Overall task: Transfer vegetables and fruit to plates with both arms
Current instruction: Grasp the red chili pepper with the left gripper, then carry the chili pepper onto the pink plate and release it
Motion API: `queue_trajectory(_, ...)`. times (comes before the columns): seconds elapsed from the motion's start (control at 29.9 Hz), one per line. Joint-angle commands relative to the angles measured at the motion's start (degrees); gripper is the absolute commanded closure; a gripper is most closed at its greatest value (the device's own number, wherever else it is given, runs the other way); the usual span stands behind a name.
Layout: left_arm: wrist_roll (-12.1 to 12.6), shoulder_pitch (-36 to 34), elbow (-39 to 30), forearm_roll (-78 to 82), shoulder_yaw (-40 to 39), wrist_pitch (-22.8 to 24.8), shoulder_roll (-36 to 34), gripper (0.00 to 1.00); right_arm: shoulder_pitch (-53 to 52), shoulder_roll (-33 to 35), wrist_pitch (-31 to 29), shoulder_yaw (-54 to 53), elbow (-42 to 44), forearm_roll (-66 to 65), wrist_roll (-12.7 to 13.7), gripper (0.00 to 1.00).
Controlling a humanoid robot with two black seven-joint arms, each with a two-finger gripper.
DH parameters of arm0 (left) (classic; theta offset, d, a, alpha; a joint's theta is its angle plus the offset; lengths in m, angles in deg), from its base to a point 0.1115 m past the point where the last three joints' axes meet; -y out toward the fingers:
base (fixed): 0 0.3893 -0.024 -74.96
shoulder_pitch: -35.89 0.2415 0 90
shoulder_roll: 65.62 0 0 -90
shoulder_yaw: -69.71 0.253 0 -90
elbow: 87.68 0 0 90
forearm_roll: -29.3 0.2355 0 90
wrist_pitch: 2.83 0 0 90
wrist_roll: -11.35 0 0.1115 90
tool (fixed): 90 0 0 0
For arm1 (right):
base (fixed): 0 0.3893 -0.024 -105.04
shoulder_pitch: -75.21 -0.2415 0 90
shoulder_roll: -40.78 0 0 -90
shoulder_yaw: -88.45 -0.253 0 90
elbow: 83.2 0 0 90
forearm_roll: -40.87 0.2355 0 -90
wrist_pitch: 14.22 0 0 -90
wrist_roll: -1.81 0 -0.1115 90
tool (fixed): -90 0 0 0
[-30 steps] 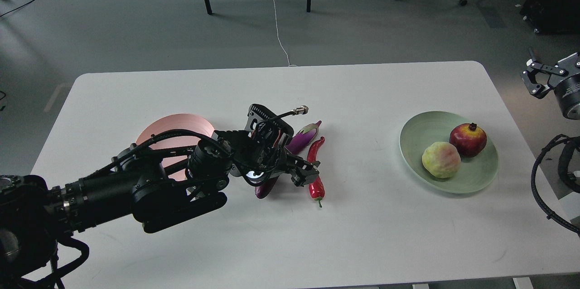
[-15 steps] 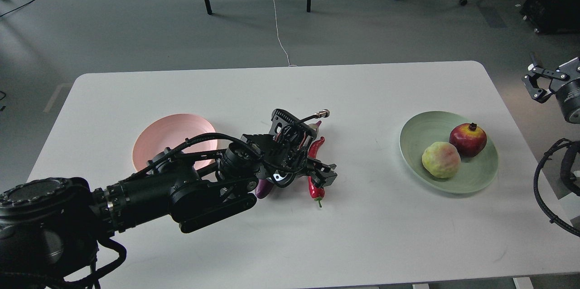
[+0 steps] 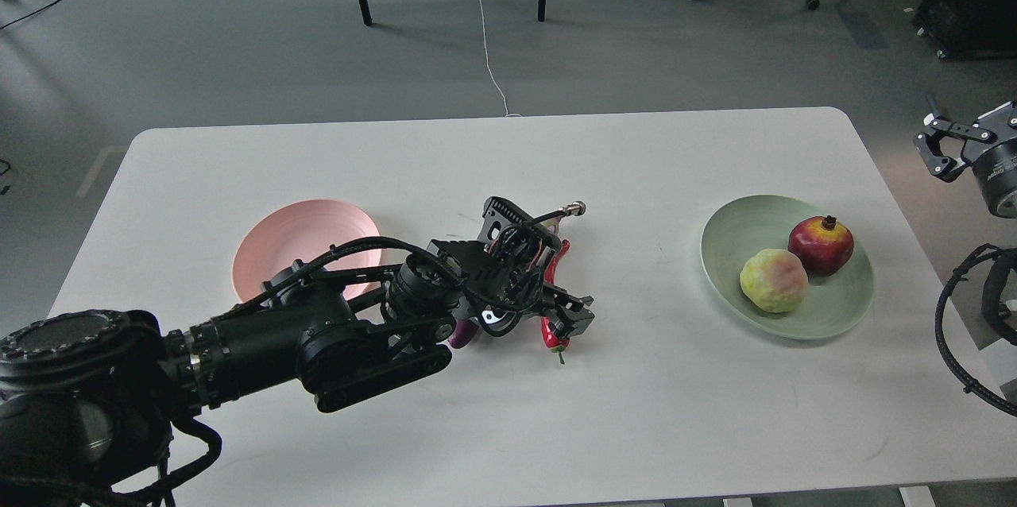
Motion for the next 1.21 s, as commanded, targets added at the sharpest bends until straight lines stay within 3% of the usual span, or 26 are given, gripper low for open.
queue_trajectory(0.0, -0.1, 0.4, 0.5, -0.3, 0.2, 1.6, 0.0, 0.22, 0.0, 0.0, 0.0, 0.0, 0.0, 0.0, 0.0, 0.02)
queue_trajectory(0.27, -0.1, 1.0, 0.7, -0.5, 0.2, 1.7, -0.3, 0.23, 0.0, 0.0, -0.1, 0.0, 0.0, 0.0, 0.0, 0.02)
queue_trajectory(0.5, -0.1, 1.1, 0.7, -0.5, 0.2, 1.7, -0.1, 0.56, 0.0, 0.0, -0.1, 0.0, 0.0, 0.0, 0.0, 0.02)
queue_trajectory(0.87, 0.1, 0.7, -0.5, -0.5, -0.3, 2.8, -0.7, 0.74, 0.0, 0.2, -0.1, -0.1, 0.4, -0.2, 0.0, 0.02)
queue_trajectory(1.07, 1.2, -2.7, -11.7, -8.4, -1.0, 4.0, -5.9, 0.84, -0.1, 0.5, -0.1, -0.1, 0.4, -0.2, 0.0, 0.02)
queue_trajectory(1.17, 3.3, -4.0, -17.6, -12.1, -2.5, 4.0, -10.5, 0.84, -0.1, 0.5, -0.1, -0.1, 0.5, -0.3, 0.0, 0.02)
